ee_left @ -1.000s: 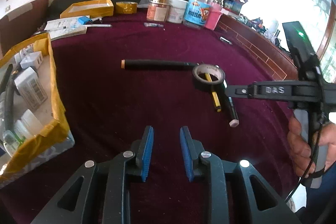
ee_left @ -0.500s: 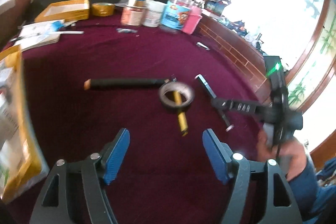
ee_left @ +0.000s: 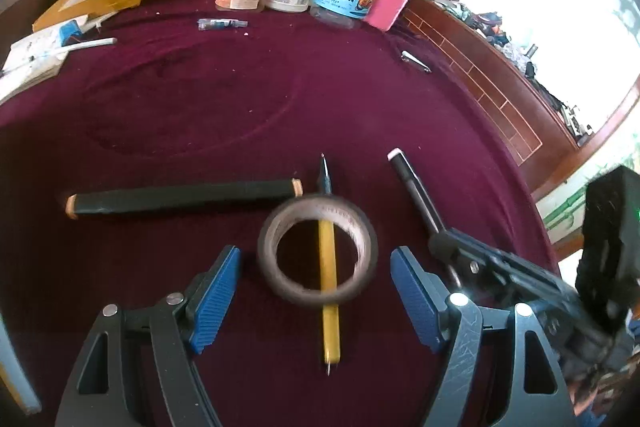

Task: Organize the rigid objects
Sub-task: 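Grasp the black tape roll with the left gripper while the right grasps another black marker, then carry the tape roll with the left gripper to the tray while the right carries the marker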

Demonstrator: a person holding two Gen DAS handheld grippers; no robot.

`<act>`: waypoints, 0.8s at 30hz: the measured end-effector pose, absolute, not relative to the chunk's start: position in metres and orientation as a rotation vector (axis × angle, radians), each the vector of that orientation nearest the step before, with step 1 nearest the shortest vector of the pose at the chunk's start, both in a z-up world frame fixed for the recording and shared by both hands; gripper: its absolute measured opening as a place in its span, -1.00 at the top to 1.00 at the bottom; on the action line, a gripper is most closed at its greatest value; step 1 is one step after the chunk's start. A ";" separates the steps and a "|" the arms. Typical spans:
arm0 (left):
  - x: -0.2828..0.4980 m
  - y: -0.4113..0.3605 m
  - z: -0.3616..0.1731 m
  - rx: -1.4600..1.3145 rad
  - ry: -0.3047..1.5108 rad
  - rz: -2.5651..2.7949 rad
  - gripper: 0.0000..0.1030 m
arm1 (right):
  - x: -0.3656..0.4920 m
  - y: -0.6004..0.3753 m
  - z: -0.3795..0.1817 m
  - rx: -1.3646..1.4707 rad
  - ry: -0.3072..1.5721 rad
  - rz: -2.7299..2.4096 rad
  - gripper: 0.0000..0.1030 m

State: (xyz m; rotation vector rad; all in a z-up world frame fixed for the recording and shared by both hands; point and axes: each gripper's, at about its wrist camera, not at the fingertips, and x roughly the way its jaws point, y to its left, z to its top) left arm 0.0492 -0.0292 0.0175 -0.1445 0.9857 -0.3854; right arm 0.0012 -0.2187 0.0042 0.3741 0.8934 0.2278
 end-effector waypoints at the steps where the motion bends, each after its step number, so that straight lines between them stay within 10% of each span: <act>1: 0.049 -0.032 0.017 -0.126 0.974 -0.375 -0.51 | 0.001 -0.219 0.004 0.376 0.893 0.229 0.72; 3: 0.047 -0.035 0.016 -0.102 0.964 -0.369 -0.19 | 0.001 -0.220 0.004 0.383 0.893 0.235 0.72; 24: -0.009 0.015 0.038 -0.112 0.864 -0.336 -0.20 | -0.009 -0.204 0.012 0.309 0.876 0.258 0.72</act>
